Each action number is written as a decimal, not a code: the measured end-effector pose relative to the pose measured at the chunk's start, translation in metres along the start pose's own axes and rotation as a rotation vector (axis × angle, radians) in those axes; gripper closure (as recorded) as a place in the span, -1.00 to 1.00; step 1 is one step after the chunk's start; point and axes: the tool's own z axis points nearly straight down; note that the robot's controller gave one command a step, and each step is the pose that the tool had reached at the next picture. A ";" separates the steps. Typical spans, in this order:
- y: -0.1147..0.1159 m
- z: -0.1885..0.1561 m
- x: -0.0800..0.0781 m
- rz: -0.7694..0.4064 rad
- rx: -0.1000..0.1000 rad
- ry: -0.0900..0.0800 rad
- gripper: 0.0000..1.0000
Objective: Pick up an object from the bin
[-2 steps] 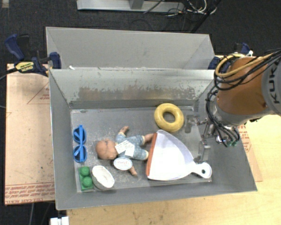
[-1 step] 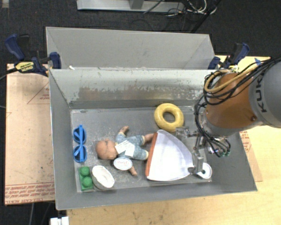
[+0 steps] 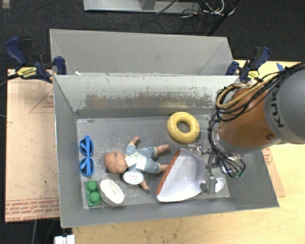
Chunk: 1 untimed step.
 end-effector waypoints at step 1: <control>0.004 0.000 0.002 0.070 0.000 -0.002 -1.00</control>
Offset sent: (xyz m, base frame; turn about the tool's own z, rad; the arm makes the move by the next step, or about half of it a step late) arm 0.0168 -0.0136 -0.0020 -0.2555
